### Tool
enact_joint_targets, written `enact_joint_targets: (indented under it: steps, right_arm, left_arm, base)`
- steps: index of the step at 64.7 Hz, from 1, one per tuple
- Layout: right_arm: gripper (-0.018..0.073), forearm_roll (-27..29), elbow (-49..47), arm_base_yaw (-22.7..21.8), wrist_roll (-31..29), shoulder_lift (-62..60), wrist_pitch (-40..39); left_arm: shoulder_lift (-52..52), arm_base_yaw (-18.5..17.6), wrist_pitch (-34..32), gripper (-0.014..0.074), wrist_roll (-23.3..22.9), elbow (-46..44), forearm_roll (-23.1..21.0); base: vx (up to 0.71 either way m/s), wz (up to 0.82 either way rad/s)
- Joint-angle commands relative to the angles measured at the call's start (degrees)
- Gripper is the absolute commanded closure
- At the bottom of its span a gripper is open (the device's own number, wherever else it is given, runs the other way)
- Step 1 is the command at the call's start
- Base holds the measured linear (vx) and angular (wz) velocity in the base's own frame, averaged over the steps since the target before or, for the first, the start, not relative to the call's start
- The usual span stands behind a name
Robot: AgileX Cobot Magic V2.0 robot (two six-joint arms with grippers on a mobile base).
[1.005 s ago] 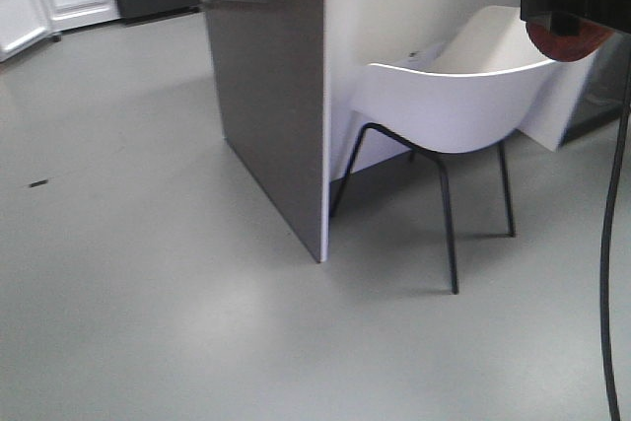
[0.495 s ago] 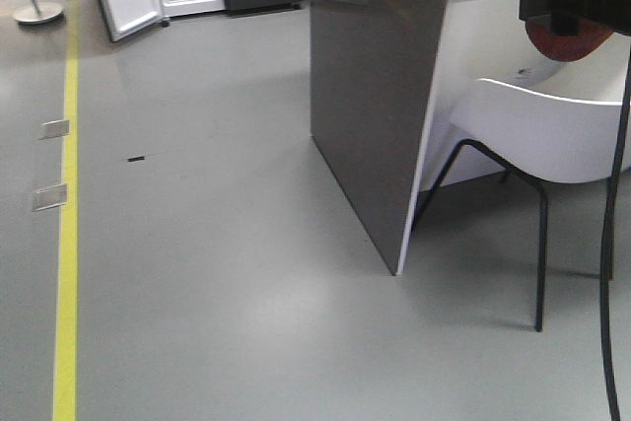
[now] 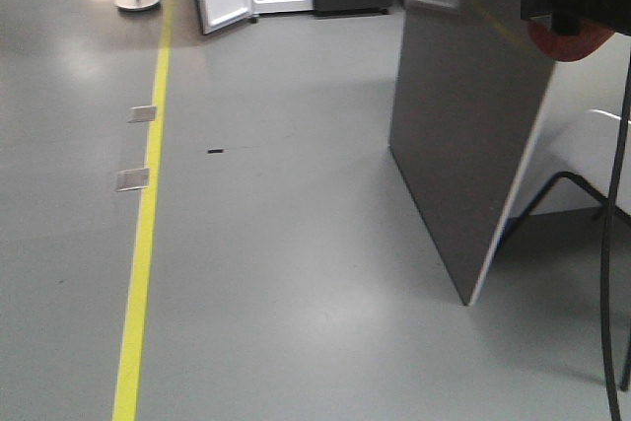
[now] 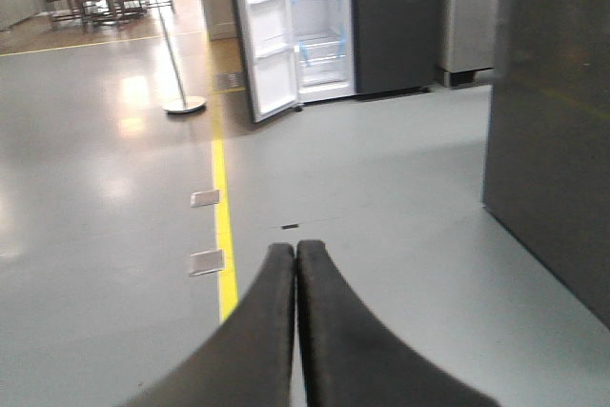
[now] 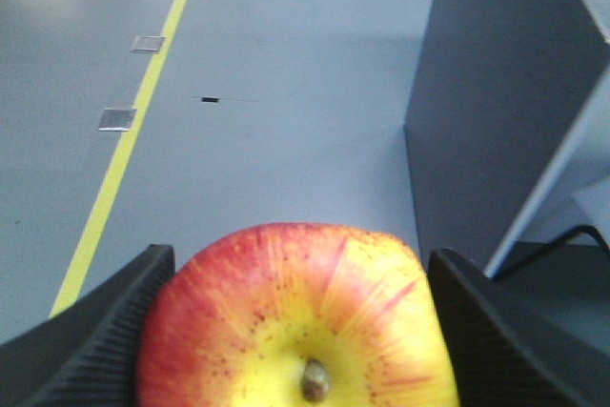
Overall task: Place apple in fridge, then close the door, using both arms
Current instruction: 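Drive toward the open refrigerator holding the apple in the right gripper, then continue driving up to the refrigerator with the apple held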
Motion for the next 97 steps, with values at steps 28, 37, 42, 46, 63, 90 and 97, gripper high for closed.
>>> enact_joint_targets:
  steps: [28, 37, 42, 46, 63, 90, 97]
  right_arm:
    - [0.0389, 0.4, -1.7, 0.0, -0.3, -1.9, -4.5]
    - [0.0389, 0.4, -1.7, 0.0, -0.3, -1.9, -4.5]
    - [0.0389, 0.4, -1.7, 0.0, -0.3, -1.9, -4.5]
    - [0.0389, 0.4, -1.7, 0.0, -0.3, -1.9, -4.5]
    - [0.0389, 0.4, -1.7, 0.0, -0.2, -1.9, -4.5]
    - [0.0389, 0.4, -1.7, 0.0, -0.3, -1.9, -4.5]
    - [0.0389, 0.4, -1.7, 0.0, -0.3, -1.9, -4.5]
  left_arm:
    - [-0.9, -0.5, -3.9, 0.0603, 0.0, -1.0, -0.6]
    - [-0.9, -0.5, -3.9, 0.0603, 0.0, -1.0, -0.6]
    - [-0.9, -0.5, -3.9, 0.0603, 0.0, -1.0, -0.6]
    - [-0.9, -0.5, -3.9, 0.0603, 0.0, -1.0, -0.6]
    - [-0.9, -0.5, -3.9, 0.0603, 0.0, -1.0, -0.6]
    - [-0.9, -0.5, -3.9, 0.0603, 0.0, -1.0, -0.6]
    - [-0.9, -0.5, -3.9, 0.0603, 0.0, -1.0, -0.6]
  base:
    - [0.11, 0.32]
    - [0.13, 0.19]
    - [0.14, 0.13]
    - [0.14, 0.10]
    - [0.15, 0.06]
    - [0.18, -0.02]
    - [0.20, -0.05]
